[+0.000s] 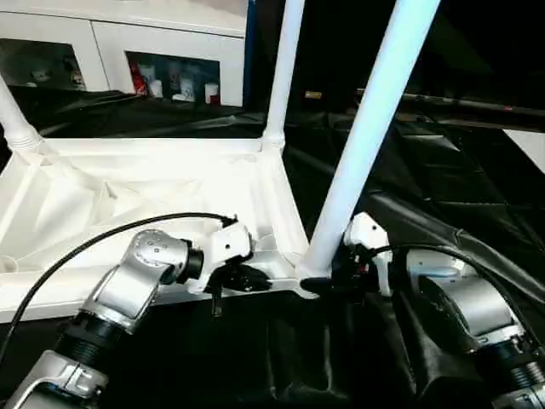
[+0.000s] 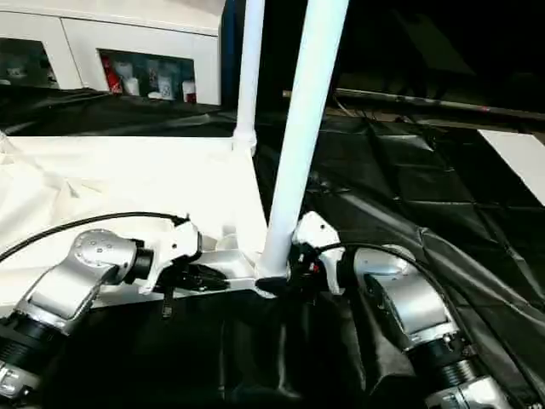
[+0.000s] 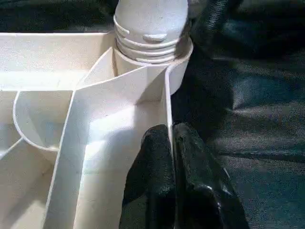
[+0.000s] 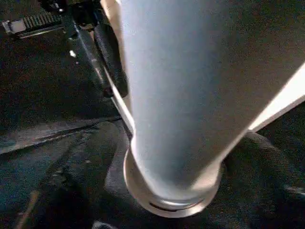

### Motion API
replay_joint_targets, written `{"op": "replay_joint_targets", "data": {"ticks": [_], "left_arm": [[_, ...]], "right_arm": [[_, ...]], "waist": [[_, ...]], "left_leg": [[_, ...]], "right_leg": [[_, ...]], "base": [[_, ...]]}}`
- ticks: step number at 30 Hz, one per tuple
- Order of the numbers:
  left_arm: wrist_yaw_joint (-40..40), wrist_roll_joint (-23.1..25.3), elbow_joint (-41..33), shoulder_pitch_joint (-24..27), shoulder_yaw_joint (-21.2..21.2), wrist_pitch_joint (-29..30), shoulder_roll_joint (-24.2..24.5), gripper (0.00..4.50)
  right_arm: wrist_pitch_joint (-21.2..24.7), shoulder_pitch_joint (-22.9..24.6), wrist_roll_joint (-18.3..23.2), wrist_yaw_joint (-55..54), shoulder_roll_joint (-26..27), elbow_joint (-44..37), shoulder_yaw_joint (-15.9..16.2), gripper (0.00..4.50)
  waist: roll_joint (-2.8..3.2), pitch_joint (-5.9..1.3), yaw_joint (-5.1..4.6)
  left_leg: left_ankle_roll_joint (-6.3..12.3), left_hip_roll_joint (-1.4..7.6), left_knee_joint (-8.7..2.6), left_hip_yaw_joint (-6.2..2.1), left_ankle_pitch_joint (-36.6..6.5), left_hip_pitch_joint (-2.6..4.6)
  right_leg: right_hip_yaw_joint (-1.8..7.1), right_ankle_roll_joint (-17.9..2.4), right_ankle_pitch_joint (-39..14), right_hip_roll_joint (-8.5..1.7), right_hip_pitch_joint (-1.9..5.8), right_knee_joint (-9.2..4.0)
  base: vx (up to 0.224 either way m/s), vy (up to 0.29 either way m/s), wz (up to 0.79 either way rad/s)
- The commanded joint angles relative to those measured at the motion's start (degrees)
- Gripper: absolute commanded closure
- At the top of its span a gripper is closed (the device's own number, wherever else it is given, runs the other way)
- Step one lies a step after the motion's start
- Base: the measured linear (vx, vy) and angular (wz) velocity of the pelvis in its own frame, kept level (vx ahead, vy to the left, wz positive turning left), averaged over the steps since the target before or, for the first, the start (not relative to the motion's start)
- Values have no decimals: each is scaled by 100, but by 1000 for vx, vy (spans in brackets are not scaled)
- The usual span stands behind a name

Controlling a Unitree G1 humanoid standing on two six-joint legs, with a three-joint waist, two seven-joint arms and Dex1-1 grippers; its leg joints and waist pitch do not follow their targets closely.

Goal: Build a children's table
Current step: Rotate leg to tighten

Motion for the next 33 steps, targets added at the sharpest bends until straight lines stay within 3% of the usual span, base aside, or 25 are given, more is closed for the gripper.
{"op": "replay_joint_targets", "data": {"ticks": [1,3,8,13,18,19,21,22,26,27,28,29,31,32,33], "left_arm": [[-45,-200,-164,13,-55,-73,-103,450],[-13,-195,-145,20,-16,-80,-93,450],[43,-198,-114,32,18,-93,-99,450],[149,-175,-45,-11,-13,-68,-205,450],[671,25,238,-57,105,22,-308,450],[1023,148,403,-137,137,182,-442,450],[1158,195,463,-176,141,265,-503,450],[1356,261,544,-233,144,344,-604,450],[2458,441,1195,-680,201,767,-1459,450],[2583,457,1319,-771,168,802,-1640,450],[2747,474,1522,-925,133,830,-1946,450],[2784,478,1582,-971,123,832,-2029,450],[2765,523,1691,-1079,39,769,-2166,450],[2725,535,1694,-1099,10,720,-2169,450],[2678,530,1677,-1106,9,720,-2161,450]], "right_arm": [[50,-14,-67,64,43,-2,241,131],[22,-19,-115,73,57,21,276,143],[-65,-51,-190,69,90,98,345,187],[-162,-36,-242,3,126,215,335,197],[-134,152,-268,-630,544,326,149,199],[23,134,-241,-1222,892,515,-70,200],[130,113,-217,-1468,1040,599,-168,200],[191,77,-247,-1741,1191,717,-230,200],[346,-354,-528,-3219,2043,1556,-442,201],[389,-490,-560,-3529,2221,1763,-518,201],[413,-739,-562,-3995,2496,2126,-700,201],[410,-811,-559,-4110,2568,2229,-751,201],[268,-983,-580,-4201,2702,2444,-773,201],[200,-1025,-600,-4201,2733,2481,-754,201],[126,-1060,-602,-4188,2764,2504,-748,201]], "waist": [[-35,-305,-3],[-61,-305,-3],[-13,-293,-28],[-32,-295,-34],[-21,-277,-62],[-43,-271,-88],[-32,-272,-112],[-37,-269,-158],[81,-226,-280],[61,-220,-309],[103,-215,-334],[105,-221,-361],[202,-210,-398],[218,-207,-445],[238,-199,-451]], "left_leg": [[47,520,-395,-241,-1140,128],[73,520,-387,-236,-1083,129],[-4,520,-399,-246,-1274,139],[-33,522,-396,-251,-1330,144],[-83,521,-410,-252,-1455,152],[-180,514,-418,-269,-1639,160],[-266,514,-426,-290,-1753,167],[-372,518,-446,-321,-1937,156],[-618,488,-442,-368,-2693,237],[-674,479,-420,-430,-3031,274],[-697,485,-427,-454,-3236,276],[-715,483,-427,-484,-3358,283],[-791,504,-461,-527,-3925,383],[-825,520,-531,-570,-4119,321],[-851,526,-565,-580,-4221,296]], "right_leg": [[349,-1146,-1015,-570,166,-412],[346,-1144,-1000,-569,165,-406],[353,-1092,-1283,-570,152,-438],[353,-1075,-1374,-574,153,-443],[359,-1034,-1550,-566,124,-468],[356,-943,-1940,-584,117,-508],[351,-913,-2159,-592,98,-517],[334,-803,-2462,-601,105,-542],[313,-679,-3134,-602,-14,-650],[243,-511,-3595,-627,2,-715],[227,-420,-3750,-635,-4,-751],[194,-388,-3757,-633,6,-759],[83,-375,-3465,-591,25,-841],[34,-392,-3174,-576,105,-812],[24,-392,-3110,-566,122,-793]], "base": [[0,0,0],[0,0,0],[0,0,0],[0,0,0],[0,0,0],[0,0,0],[0,0,0],[0,0,0],[-31,12,-3],[-77,32,-10],[-64,42,-13],[-64,42,-13],[0,0,0],[0,0,0],[0,0,0]]}}
